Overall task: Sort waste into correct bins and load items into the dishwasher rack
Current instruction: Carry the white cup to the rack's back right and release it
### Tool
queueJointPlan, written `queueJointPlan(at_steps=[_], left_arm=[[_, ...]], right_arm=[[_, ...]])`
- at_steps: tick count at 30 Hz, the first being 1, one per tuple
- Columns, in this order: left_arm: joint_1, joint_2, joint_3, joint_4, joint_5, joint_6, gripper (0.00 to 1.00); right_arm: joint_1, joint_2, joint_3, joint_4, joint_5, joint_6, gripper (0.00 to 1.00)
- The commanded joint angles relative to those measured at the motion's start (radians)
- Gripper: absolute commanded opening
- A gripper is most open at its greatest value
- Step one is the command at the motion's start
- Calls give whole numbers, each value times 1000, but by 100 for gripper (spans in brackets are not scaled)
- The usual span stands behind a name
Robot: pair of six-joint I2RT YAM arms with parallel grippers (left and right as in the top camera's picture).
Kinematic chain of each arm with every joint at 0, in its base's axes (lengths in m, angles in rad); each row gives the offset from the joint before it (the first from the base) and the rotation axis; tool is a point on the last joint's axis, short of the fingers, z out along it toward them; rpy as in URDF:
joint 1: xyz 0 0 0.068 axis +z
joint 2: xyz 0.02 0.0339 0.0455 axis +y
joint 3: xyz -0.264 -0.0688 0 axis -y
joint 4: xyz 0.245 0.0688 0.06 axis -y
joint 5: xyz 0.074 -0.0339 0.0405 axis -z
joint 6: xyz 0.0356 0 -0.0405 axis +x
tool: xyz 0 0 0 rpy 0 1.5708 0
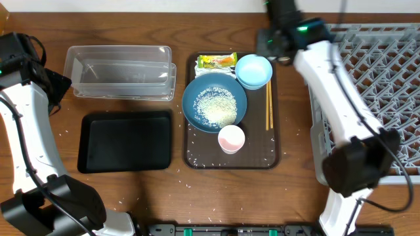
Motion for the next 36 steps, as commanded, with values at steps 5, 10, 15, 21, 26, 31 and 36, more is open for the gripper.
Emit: queueJointPlan(at_steps=[5,10,15,21,26,31,36], left_arm=[[3,4,5,0,-8,-5,93],[3,4,5,0,-8,-5,93],[3,4,5,0,-8,-5,93],[3,4,5,0,-8,-5,93],[3,4,5,0,-8,-5,93],[3,4,5,0,-8,-5,93],[3,4,5,0,-8,-5,93]], right_arm=[[-168,-43,10,-56,-135,-167,1],[-332,-43,10,-71,-285,-243,1],[-542,-43,10,-42,-641,-323,1],[-779,-42,8,1,-920,-324,1],[-913,-42,2,1,-978,-452,1],[-962,-29,-29,31,-978,-570,1],[-964,20,-52,108,-986,-611,1]])
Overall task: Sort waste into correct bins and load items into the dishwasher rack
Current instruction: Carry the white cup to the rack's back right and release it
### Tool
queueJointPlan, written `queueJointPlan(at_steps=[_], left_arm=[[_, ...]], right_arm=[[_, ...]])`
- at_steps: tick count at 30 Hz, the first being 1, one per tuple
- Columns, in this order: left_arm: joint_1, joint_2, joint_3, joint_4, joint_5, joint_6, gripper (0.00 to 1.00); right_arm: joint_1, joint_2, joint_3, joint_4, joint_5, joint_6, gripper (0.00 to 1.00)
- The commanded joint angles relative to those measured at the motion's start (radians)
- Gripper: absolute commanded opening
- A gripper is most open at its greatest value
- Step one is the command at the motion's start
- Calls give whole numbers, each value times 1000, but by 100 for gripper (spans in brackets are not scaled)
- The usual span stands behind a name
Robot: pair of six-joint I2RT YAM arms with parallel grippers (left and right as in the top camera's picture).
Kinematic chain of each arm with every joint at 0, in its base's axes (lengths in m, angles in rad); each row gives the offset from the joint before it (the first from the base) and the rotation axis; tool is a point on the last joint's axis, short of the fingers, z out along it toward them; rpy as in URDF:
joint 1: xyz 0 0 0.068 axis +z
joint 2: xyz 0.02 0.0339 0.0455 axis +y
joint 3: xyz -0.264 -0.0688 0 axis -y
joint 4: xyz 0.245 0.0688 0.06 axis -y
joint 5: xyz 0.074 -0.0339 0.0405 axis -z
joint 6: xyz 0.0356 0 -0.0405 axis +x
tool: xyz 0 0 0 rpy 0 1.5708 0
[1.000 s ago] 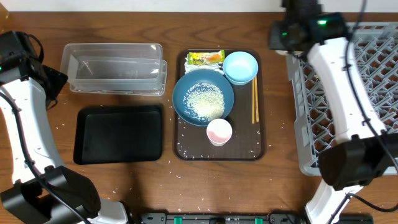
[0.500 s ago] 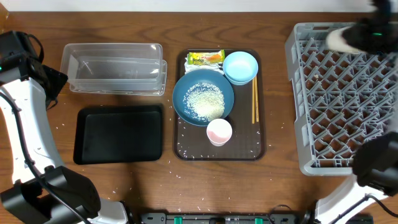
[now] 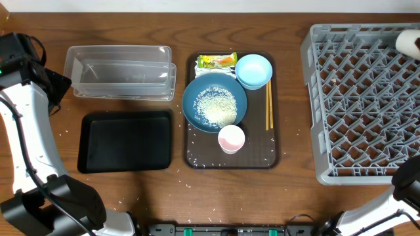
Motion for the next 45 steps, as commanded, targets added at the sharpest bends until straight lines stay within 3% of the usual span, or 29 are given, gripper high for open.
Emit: queueJointPlan(at_steps=[1,12,20,26,32,37,45], left_arm=[[3,4,5,1,-8,-5,93],[3,4,5,0,-8,-5,93],[3,4,5,0,-8,-5,93],[3,4,5,0,-8,-5,93],[3,4,5,1,-8,-5,93],[3,4,5,0,-8,-5,93],[3,4,5,0,-8,-5,93]], right_arm=[[2,54,-27,58,-56,-68,1],[-2,261,-59,421,-351,124,1],[-36,338,-59,372,-350,164,1],[-68,374,-59,274,-342,55,1],[-97,415,-59,232,-310,47,1],[-101,418,-59,186,-161,47,8],[-127,416,-59,147,-143,47,11]])
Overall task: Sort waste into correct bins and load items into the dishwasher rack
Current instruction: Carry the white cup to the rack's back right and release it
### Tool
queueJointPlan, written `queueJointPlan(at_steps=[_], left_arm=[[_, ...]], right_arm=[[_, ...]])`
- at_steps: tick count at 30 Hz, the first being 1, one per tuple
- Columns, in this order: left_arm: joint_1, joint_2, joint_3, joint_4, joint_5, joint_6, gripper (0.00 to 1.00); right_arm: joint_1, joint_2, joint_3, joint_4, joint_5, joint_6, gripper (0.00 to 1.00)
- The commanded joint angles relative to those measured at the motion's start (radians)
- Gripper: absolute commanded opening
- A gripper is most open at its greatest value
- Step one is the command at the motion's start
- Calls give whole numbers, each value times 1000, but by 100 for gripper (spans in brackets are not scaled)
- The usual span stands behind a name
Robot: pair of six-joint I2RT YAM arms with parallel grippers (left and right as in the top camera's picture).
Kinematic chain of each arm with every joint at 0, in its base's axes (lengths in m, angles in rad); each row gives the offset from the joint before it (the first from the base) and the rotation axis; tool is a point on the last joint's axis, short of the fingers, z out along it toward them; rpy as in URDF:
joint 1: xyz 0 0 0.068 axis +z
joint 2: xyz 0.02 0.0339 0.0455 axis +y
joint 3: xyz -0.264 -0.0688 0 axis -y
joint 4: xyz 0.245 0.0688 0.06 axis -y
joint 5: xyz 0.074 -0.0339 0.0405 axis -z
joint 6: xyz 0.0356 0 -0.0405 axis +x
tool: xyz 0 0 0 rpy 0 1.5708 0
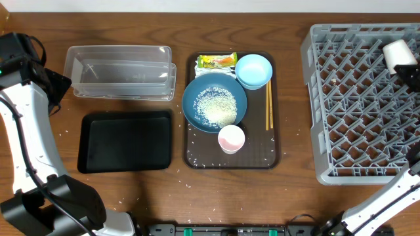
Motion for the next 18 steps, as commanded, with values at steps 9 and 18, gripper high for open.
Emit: queueJointPlan(at_steps=[9,18], left_arm=[[3,3,5,0,-8,-5,93],[3,3,5,0,-8,-5,93]], right_arm=[[-107,-23,-3,-98,110,-8,22],[-161,-233,-3,-126,262,156,26]])
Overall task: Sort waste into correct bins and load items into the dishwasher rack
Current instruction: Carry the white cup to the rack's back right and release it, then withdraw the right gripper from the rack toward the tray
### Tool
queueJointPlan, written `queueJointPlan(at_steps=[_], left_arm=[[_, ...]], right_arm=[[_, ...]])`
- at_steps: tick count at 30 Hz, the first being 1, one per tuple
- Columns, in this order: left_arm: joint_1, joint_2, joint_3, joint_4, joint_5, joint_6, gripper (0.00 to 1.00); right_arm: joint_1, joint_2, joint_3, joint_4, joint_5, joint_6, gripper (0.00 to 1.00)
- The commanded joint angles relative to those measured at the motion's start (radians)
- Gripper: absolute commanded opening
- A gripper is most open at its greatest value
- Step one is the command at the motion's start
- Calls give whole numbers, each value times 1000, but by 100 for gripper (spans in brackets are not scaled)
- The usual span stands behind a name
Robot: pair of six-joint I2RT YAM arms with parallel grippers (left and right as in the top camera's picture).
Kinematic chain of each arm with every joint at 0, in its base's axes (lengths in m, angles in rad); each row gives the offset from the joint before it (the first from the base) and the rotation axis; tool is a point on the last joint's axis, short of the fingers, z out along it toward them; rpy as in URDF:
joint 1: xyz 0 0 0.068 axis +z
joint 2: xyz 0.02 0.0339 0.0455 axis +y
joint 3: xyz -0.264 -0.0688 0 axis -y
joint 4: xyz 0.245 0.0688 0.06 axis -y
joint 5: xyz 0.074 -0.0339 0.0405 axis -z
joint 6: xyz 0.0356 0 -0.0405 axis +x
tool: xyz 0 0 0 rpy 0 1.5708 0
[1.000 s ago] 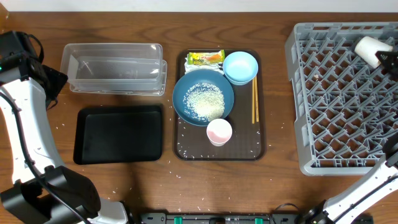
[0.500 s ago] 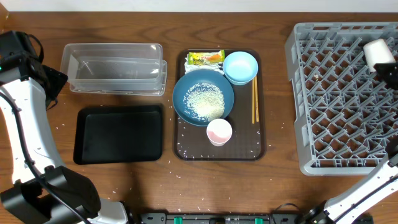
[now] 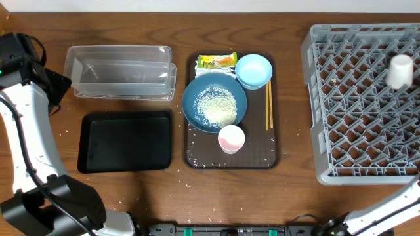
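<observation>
On the brown tray [image 3: 197,157] sit a blue plate of rice [image 3: 214,102], a light blue bowl [image 3: 254,70], a pink cup [image 3: 231,138], chopsticks [image 3: 268,105] and a yellow-green snack wrapper [image 3: 216,61]. The grey dishwasher rack [image 3: 357,105] fills the right side. Of my right arm only a white segment [image 3: 399,71] shows, over the rack's right part; its gripper is out of view. The dark end of my left arm [image 3: 16,56] stays at the far left edge, its fingers not discernible.
A clear plastic container [image 3: 120,72] stands at the back left, with a black bin [image 3: 125,141] in front of it. Rice grains are scattered on the tray and on the wooden table [image 3: 295,131].
The white segment of my right arm over the rack has shifted a little toward the front. The tray's items, the bins and the left arm are unchanged.
My right arm first reached across the table, its gripper behind the tray near the light blue bowl. Then it was withdrawn, showing only at the rack's far right corner. Later a white segment stood over the rack's right part, now slightly nearer the front. Nothing left the tray.
</observation>
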Motion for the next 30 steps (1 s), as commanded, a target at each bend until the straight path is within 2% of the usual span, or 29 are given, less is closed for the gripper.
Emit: queueJointPlan(at_steps=[1,4,7,8,9,10,11,13,17,18,21,30], left_arm=[[3,3,5,0,-8,-5,93],[3,3,5,0,-8,-5,93],[3,3,5,0,-8,-5,93],[3,3,5,0,-8,-5,93],[3,3,5,0,-8,-5,93],[3,3,5,0,-8,-5,93],[3,3,5,0,-8,-5,93],[3,3,5,0,-8,-5,93],[3,3,5,0,-8,-5,93],[3,3,5,1,-8,-5,93],[3,3,5,0,-8,-5,93],[3,3,5,0,-8,-5,93]], right_arm=[[-13,-149,2,-2,108,123,22],[-6,-227,2,1,119,174,20],[14,-293,2,9,73,197,24],[23,-308,2,13,45,204,33],[33,-322,2,20,11,217,65],[47,-331,2,31,-18,230,81],[61,-334,2,44,-40,229,82],[97,-334,2,62,-24,229,49],[193,-321,2,59,273,246,4],[221,-315,2,60,375,266,1],[293,-290,2,84,578,293,1],[399,-149,2,232,793,298,3]])
